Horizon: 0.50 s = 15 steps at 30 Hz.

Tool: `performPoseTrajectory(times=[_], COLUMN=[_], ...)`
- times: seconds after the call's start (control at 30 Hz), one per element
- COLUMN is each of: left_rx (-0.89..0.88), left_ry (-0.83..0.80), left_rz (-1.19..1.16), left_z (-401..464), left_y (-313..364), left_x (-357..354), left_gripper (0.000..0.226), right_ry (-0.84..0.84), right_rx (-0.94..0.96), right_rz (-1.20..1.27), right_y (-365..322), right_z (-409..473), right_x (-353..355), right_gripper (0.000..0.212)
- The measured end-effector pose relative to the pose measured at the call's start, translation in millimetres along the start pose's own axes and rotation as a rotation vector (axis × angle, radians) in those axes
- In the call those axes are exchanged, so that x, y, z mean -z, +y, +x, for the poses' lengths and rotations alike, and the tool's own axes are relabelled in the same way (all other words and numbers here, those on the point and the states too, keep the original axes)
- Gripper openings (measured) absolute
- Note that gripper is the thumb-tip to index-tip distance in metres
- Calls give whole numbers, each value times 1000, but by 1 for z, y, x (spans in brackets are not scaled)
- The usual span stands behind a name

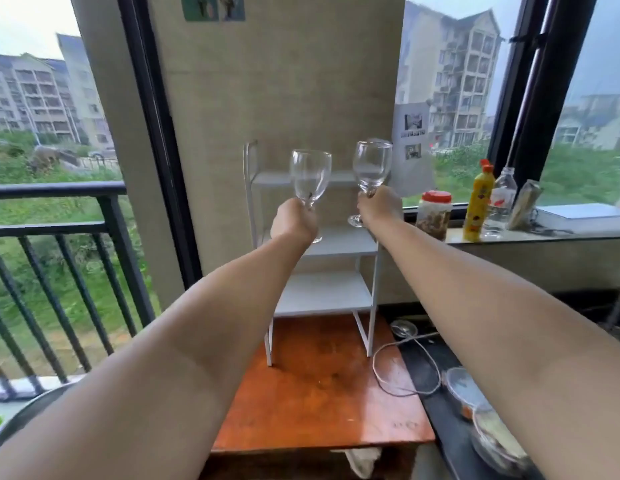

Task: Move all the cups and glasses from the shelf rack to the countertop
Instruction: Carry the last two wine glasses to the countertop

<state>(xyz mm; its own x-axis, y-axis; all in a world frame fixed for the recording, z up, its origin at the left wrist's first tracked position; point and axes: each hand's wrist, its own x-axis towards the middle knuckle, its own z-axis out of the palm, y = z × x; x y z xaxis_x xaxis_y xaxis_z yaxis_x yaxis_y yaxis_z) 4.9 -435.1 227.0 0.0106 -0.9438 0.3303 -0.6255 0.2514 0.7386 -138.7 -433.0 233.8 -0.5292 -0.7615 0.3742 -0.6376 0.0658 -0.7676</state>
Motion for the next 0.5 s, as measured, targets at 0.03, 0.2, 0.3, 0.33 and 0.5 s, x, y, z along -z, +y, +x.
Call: performPoseTrajectory(times=[0.03, 0.2, 0.3, 0.33, 0.5], left_rx=[12, 73, 115, 122, 122], left_ry=[-34, -240, -363, -398, -584], left_rz=[4, 19, 26, 32, 57], left_z=[-13, -89, -137, -153, -256], left_y=[-5, -33, -44, -46, -41], left_x=[-8, -68, -102, -113, -169], left_gripper=[33, 30, 29, 29, 30], right_ry=[-10, -52, -85, -85, -72], right_rx=[-37, -223, -351, -388, -551], right_rz=[-26, -70, -89, -92, -120], right_y=[12, 99, 151, 166, 244], right_z=[-13, -93, -140, -155, -234], right_x=[3, 19, 29, 35, 94], right_gripper=[35, 35, 34, 34, 35])
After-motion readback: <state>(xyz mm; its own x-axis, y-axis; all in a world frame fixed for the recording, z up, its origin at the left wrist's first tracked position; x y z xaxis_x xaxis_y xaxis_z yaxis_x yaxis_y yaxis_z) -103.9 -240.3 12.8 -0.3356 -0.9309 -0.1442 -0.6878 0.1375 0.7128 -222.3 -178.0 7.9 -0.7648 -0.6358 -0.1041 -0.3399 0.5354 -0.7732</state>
